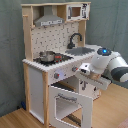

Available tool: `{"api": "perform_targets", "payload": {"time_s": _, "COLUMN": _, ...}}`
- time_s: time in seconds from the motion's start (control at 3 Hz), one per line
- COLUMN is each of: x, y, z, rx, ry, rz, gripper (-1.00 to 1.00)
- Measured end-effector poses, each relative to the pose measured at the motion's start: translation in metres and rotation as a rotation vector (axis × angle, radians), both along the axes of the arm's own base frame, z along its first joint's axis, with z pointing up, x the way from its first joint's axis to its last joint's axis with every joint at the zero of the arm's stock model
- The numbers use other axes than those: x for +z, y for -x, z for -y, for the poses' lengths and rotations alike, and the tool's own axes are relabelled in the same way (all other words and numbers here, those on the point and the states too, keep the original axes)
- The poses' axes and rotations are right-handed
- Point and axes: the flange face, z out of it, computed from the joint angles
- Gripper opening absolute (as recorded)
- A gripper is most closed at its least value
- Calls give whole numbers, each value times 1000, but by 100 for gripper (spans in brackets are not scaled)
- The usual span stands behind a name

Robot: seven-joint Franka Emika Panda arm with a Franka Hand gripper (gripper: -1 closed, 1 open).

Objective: Play with the kitchen

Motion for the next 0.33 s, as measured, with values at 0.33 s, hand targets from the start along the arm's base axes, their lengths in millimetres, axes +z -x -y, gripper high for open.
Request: {"api": "perform_targets", "payload": {"time_s": 0.33, "x": 8, "y": 11, "z": 3, "rx": 2, "ry": 72, "rz": 53, "gripper": 100}}
